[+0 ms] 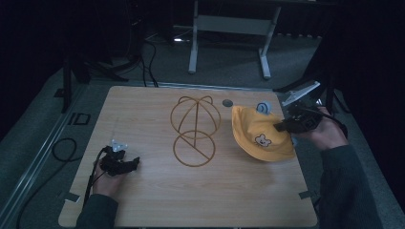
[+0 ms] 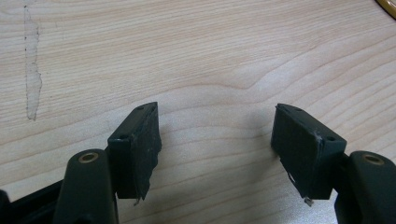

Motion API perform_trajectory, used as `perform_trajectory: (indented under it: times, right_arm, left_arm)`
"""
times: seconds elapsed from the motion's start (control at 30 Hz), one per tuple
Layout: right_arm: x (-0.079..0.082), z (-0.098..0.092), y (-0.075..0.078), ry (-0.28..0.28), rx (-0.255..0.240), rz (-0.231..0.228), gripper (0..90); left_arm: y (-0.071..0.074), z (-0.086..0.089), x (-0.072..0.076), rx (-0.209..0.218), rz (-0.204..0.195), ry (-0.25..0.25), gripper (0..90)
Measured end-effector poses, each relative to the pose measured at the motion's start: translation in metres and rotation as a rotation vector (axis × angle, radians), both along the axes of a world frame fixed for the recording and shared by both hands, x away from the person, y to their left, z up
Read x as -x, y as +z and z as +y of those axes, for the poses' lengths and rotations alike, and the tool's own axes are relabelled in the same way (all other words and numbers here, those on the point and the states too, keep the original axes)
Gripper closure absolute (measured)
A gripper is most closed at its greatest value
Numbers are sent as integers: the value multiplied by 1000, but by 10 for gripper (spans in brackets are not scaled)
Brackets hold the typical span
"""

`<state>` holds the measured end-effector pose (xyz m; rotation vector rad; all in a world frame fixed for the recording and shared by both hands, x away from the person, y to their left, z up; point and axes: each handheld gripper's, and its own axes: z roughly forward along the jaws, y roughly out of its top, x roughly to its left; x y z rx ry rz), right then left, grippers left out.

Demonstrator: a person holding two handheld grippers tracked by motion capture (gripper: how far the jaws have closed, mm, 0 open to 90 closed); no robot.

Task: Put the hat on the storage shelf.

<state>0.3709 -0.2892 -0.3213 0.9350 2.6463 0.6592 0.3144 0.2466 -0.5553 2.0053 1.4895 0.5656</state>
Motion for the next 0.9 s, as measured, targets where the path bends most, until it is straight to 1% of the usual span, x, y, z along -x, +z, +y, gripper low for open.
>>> perform_trajectory:
  times: [0.1,0.3,0.63,0.9]
  right_arm:
    - [1,-2,3,0,-28,-15,839]
    - [2,-5,9,6,-65,-44,840]
    - [5,-9,19,17,-114,-83,840]
    - [8,-10,24,22,-140,-112,840]
  left_arm:
    - [0,0,0,0,0,0,331]
    - [0,0,0,0,0,0,331]
    - [0,0,0,0,0,0,331]
    - [0,0,0,0,0,0,331]
